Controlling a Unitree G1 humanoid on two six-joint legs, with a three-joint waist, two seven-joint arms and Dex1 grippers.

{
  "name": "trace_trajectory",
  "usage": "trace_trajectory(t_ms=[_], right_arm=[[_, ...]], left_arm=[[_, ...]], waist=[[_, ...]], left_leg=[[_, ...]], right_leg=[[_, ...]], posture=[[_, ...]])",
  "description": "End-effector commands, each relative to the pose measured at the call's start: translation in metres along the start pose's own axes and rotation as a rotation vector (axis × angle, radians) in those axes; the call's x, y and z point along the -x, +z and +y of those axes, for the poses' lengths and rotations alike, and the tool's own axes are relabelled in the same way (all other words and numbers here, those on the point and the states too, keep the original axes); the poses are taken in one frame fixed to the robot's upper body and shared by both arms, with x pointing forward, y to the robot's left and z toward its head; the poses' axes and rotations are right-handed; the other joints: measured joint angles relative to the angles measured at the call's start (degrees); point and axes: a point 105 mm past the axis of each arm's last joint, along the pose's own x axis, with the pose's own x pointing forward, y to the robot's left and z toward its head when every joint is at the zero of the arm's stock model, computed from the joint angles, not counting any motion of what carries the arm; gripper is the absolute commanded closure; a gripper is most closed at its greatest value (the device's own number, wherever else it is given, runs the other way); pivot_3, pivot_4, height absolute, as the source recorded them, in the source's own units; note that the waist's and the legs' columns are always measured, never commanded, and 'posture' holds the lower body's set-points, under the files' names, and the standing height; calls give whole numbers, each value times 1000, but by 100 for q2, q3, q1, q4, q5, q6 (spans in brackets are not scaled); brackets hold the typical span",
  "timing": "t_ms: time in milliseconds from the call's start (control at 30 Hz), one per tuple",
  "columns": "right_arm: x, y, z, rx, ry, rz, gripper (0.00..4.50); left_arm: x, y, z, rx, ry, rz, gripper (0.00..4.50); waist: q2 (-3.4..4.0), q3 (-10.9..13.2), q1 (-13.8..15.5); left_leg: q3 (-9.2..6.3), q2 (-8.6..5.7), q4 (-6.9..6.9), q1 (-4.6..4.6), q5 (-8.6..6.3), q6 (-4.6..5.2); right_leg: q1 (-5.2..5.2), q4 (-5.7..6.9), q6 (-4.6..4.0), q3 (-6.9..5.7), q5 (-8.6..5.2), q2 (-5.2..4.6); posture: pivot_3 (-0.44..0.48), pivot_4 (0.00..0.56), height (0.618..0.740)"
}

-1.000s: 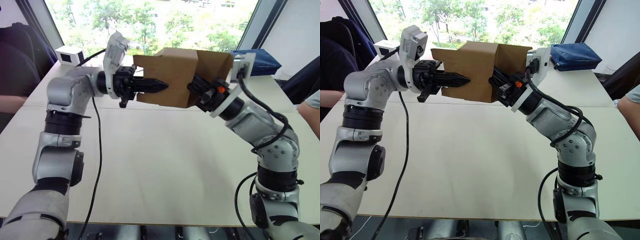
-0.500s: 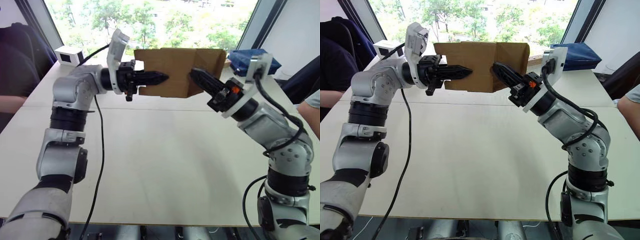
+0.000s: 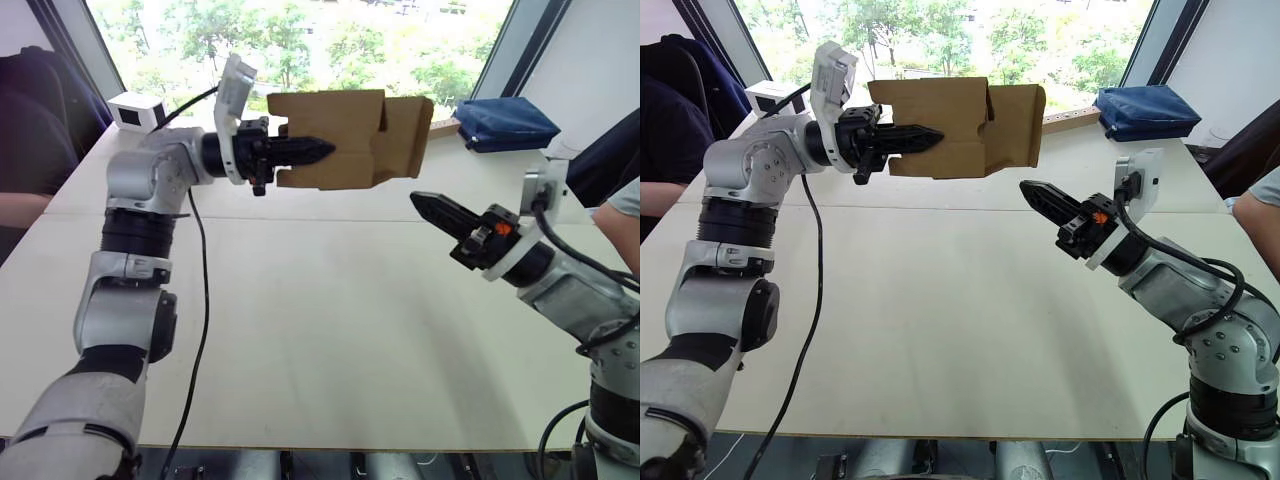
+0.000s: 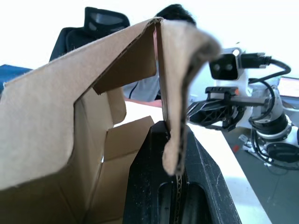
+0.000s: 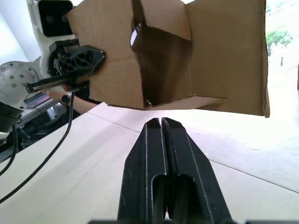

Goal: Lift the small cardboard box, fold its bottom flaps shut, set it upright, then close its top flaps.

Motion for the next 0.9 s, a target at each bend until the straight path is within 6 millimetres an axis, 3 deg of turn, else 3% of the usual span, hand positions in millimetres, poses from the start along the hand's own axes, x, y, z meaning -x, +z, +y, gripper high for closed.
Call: trace_trajectory(t_ms=[33,300,467,900], right_arm=[[-6,1,1,52,3,-21,4472],[-21,4,0,71,35,-59,4472],[-30,15,11,50,93,-128,4472],[-44,9,30,36,175,-128,4472]], left_arm=[[-1,17,-10,-57,-43,-19,4500],[-6,16,-21,-56,-85,-5,4500],[-6,10,-23,-46,-74,11,4500],[-11,8,-26,-34,-97,6,4500]], waist=[[0,0,-2],[1,1,16],[1,1,7],[1,1,8]], left_leg=[[0,1,0,0,0,0],[-1,-2,0,-4,0,0],[0,-2,4,-5,0,0],[-1,-2,5,-5,0,-1]], right_leg=[[0,0,0,0,0,1],[0,-5,0,1,0,-1],[0,-4,0,2,0,-2],[0,-2,0,1,0,-2]], posture=[[0,150,740],[0,150,740],[0,150,740],[0,150,740]])
